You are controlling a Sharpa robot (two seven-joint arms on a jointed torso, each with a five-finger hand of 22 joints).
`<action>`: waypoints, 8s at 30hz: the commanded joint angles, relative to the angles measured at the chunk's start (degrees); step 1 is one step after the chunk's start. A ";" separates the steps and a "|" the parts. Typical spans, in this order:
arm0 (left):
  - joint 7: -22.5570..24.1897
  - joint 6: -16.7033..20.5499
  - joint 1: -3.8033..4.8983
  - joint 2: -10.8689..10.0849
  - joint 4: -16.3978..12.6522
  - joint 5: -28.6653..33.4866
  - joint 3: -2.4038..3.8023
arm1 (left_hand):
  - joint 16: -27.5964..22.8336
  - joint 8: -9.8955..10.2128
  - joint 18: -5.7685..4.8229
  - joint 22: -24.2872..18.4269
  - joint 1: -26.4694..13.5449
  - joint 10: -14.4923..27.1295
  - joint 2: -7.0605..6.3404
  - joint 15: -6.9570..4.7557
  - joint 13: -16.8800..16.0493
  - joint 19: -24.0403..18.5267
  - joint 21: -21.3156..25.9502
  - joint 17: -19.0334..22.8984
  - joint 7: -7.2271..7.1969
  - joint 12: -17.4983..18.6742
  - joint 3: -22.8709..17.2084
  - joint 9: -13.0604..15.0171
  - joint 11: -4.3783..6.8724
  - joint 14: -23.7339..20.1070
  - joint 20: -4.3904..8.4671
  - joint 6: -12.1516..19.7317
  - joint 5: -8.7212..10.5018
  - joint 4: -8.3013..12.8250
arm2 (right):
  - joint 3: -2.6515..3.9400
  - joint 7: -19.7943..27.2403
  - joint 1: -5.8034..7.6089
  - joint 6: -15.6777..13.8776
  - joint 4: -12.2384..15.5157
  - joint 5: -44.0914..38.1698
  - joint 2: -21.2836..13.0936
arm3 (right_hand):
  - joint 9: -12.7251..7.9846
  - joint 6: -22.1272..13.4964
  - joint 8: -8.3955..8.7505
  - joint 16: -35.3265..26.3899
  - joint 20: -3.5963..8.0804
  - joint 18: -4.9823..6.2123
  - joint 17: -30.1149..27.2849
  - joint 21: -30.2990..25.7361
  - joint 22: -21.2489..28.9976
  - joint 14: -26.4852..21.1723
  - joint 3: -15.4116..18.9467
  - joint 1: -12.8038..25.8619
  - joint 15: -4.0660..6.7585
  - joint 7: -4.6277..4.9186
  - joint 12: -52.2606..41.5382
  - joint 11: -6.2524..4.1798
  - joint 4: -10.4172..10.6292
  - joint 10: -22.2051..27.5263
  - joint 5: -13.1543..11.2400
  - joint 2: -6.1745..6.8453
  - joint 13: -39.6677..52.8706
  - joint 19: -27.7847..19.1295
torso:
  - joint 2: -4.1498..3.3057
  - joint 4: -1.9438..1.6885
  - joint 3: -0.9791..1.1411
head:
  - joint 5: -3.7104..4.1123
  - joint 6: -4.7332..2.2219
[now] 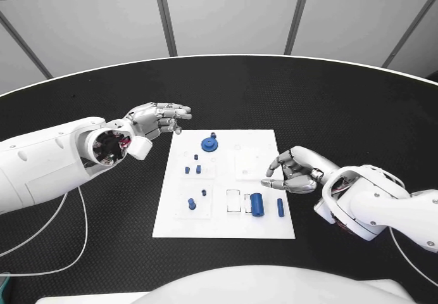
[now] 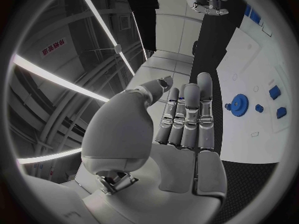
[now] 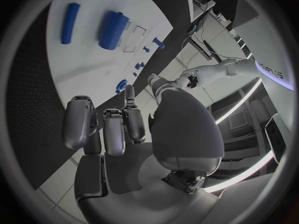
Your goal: Assemble the parts on the task board
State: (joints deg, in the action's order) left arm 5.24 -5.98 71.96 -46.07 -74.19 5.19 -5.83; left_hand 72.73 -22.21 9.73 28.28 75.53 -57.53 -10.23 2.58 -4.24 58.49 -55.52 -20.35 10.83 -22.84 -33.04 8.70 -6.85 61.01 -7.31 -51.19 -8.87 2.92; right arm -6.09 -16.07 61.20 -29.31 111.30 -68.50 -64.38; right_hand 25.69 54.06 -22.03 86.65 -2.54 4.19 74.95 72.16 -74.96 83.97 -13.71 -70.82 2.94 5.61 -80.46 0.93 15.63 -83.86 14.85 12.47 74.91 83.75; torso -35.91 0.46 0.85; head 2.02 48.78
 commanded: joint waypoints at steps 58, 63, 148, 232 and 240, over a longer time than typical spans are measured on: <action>-0.39 -0.19 0.00 -0.45 -0.63 0.00 0.00 | 0.29 0.32 0.89 -0.15 0.05 0.18 0.27 -0.01 0.01 0.11 0.47 0.14 0.09 0.26 0.65 -0.13 -0.17 -0.33 -0.26 0.10 -0.11 -0.24 | -0.32 -13.59 -7.74 2.33 -4.64 -7.05 8.84 | 3.45 -1.54 -2.14 1.32 -0.25 -1.08 9.28 2.94 -8.06 4.97 9.01 -0.81 0.18 -0.20 -1.94 -0.08 0.61 -1.32 1.25 -4.02 7.48 2.37 | 0.12 1.00 0.17 | -0.52 1.22; -0.43 -0.15 0.00 -0.61 -0.66 0.00 0.00 | 0.29 0.32 0.89 -0.15 0.05 0.18 0.27 -0.01 0.01 0.11 0.47 0.14 0.09 0.26 0.65 -0.13 -0.17 -0.33 -0.26 0.10 -0.11 -0.24 | -0.31 -13.41 -7.75 0.95 -4.15 -7.09 8.61 | 3.50 -1.29 -1.98 1.42 -0.11 -1.16 9.53 3.38 -8.40 5.01 6.10 -5.67 0.37 -0.41 -2.01 -0.31 -0.56 -1.42 0.94 -5.42 7.73 2.48 | 0.10 1.04 0.18 | -0.56 1.22; -1.41 -0.42 0.02 -0.42 -0.95 -0.62 0.00 | 0.36 0.34 0.90 -0.29 0.18 0.24 0.45 -0.03 0.00 0.15 0.65 0.21 0.03 0.29 0.72 -0.18 -0.13 -0.42 -0.27 0.12 -0.17 -0.42 | 0.82 -12.61 -6.61 -1.12 -6.28 -2.72 15.86 | 10.35 4.97 -7.76 1.86 1.91 -1.57 10.74 5.03 -10.28 5.23 2.02 13.45 2.63 -3.65 -2.07 -3.03 1.10 -2.64 -0.14 -1.73 9.05 3.16 | -0.14 0.46 -0.37 | -0.82 1.06; -1.67 -0.91 0.01 -0.30 -0.45 -0.62 -0.01 | 0.37 0.35 0.90 -0.37 0.29 0.29 0.57 -0.03 0.00 0.19 0.75 0.28 0.05 0.32 0.76 -0.21 -0.15 -0.50 -0.25 0.11 -0.18 -0.54 | 0.78 -11.00 -6.61 3.63 -5.36 -7.15 14.42 | 11.71 4.33 -9.22 2.15 2.49 -1.81 11.64 5.92 -11.08 5.39 -2.25 0.08 3.19 -4.34 -3.15 -3.67 -0.73 -3.34 -5.56 -2.36 10.33 3.53 | -0.18 0.40 -0.42 | -0.58 0.80; -1.66 -0.85 0.01 -0.42 -0.51 -0.62 -0.01 | 0.37 0.35 0.90 -0.37 0.29 0.29 0.57 -0.03 0.00 0.19 0.75 0.28 0.05 0.32 0.76 -0.21 -0.15 -0.50 -0.25 0.11 -0.18 -0.54 | 0.79 -11.98 -6.61 2.82 -6.46 -7.15 14.97 | 11.69 4.53 -9.27 2.16 2.51 -1.82 11.68 5.97 -11.12 5.40 -2.89 -0.29 3.25 -4.43 -3.33 -3.75 -0.69 -3.44 -5.58 -2.82 10.48 3.55 | -0.16 0.44 -0.46 | -0.64 0.88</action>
State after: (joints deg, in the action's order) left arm 3.59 -6.84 71.97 -46.48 -74.69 4.58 -5.83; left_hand 72.73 -22.21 9.73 28.00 75.75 -57.53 -10.01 2.58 -4.24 58.44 -55.04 -20.14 10.83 -22.84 -32.58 8.56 -6.85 61.01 -7.27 -51.19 -8.87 2.45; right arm -5.30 -28.03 54.59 -26.48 104.86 -75.66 -49.42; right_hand 37.40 58.43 -31.02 88.61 -0.40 3.53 74.92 77.86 -74.90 83.82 -16.32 -70.73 5.83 1.53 -83.52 -2.43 14.95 -84.10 9.64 9.68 74.92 84.04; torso -36.06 0.90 0.41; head 1.40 49.63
